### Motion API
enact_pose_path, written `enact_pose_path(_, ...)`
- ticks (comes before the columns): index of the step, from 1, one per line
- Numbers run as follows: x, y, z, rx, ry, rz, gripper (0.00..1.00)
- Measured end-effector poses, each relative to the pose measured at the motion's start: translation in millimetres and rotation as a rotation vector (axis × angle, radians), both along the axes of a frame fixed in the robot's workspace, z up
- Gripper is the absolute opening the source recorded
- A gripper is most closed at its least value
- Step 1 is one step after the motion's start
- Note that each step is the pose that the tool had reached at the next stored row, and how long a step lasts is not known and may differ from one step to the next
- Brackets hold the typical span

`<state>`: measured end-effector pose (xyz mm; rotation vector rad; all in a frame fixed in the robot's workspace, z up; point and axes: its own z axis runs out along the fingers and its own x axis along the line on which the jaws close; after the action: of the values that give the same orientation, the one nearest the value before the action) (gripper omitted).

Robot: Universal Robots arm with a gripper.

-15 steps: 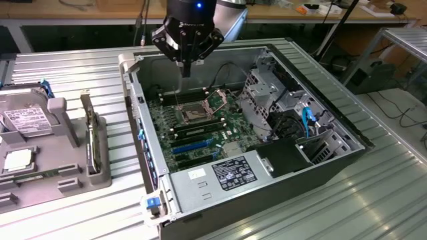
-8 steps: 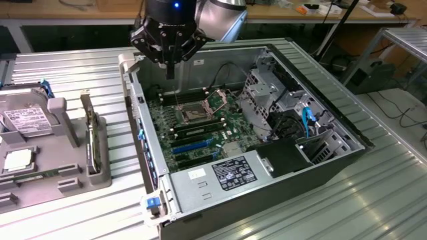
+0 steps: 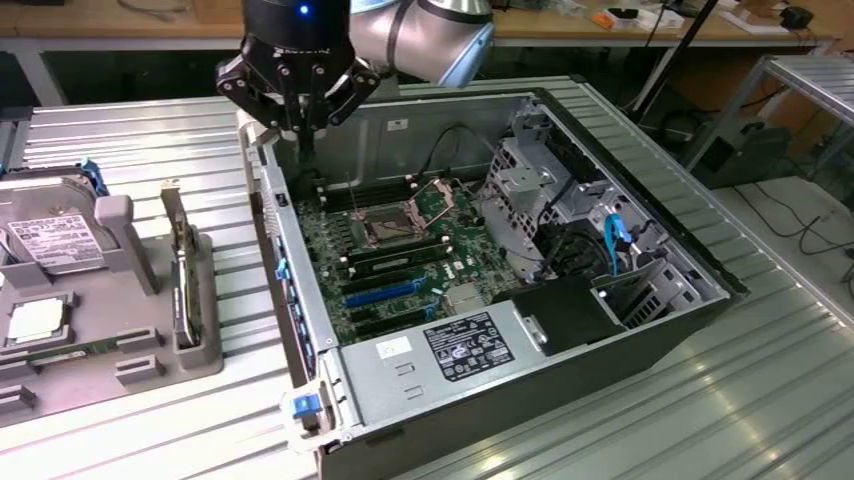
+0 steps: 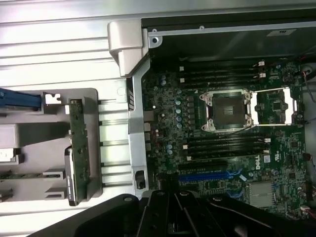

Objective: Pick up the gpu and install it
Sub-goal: 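Reach for the gpu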

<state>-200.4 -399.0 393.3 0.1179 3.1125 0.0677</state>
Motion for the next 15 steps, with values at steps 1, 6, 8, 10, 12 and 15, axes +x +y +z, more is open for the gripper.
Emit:
enact_pose_path(1, -4.7, 0.0, 0.0, 0.0000, 0.0001, 0.000, 0.11)
enact_pose_path(6, -23.4, 0.0, 0.0, 0.0000, 0.0000, 0.000, 0.11)
enact_pose_path(8, -31.0, 0.1, 0.0, 0.0000, 0.0000, 0.000, 0.11)
enact_pose_path(10, -36.4, 0.0, 0.0, 0.0000, 0.0000, 0.000, 0.11)
enact_pose_path(12, -44.8, 0.0, 0.0, 0.0000, 0.0000, 0.000, 0.11)
enact_pose_path(15, -61.9, 0.2, 0.0, 0.0000, 0.0000, 0.000, 0.11)
